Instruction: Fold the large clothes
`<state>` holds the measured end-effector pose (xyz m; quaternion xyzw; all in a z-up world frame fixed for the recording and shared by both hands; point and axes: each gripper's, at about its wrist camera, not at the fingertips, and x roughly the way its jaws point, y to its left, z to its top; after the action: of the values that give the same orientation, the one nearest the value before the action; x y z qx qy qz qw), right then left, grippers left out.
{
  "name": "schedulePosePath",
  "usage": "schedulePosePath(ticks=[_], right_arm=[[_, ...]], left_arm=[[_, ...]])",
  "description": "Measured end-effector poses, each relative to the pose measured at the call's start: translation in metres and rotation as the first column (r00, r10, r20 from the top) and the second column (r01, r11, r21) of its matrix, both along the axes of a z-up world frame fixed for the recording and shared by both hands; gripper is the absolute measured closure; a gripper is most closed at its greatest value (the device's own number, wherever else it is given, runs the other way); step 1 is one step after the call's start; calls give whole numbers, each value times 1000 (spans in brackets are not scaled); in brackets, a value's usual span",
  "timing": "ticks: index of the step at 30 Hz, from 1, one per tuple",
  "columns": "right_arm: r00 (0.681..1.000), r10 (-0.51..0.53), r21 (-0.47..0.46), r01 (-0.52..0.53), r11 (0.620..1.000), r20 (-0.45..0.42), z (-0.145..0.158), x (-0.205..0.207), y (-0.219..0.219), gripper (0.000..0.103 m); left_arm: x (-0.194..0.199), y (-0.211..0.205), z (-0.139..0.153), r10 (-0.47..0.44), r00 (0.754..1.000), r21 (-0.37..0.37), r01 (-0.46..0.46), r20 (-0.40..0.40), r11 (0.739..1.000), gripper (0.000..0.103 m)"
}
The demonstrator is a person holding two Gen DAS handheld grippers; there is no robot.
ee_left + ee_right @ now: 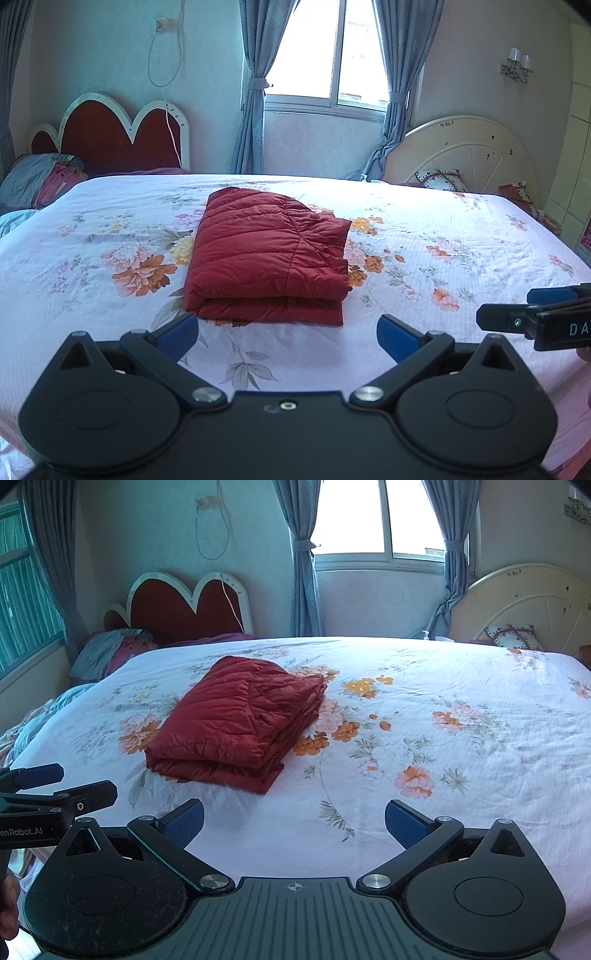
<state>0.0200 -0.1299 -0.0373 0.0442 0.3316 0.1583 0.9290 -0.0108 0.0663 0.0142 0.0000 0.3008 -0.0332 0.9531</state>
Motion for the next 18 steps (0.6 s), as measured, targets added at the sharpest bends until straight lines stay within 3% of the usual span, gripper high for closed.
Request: schedulePosePath(ticks=[18], right_arm=[[1000,7,7,-7,1000,8,2,1,-4,0]], left_arm=[[-5,-3,3,9,1000,4,-9,21,1000,1]])
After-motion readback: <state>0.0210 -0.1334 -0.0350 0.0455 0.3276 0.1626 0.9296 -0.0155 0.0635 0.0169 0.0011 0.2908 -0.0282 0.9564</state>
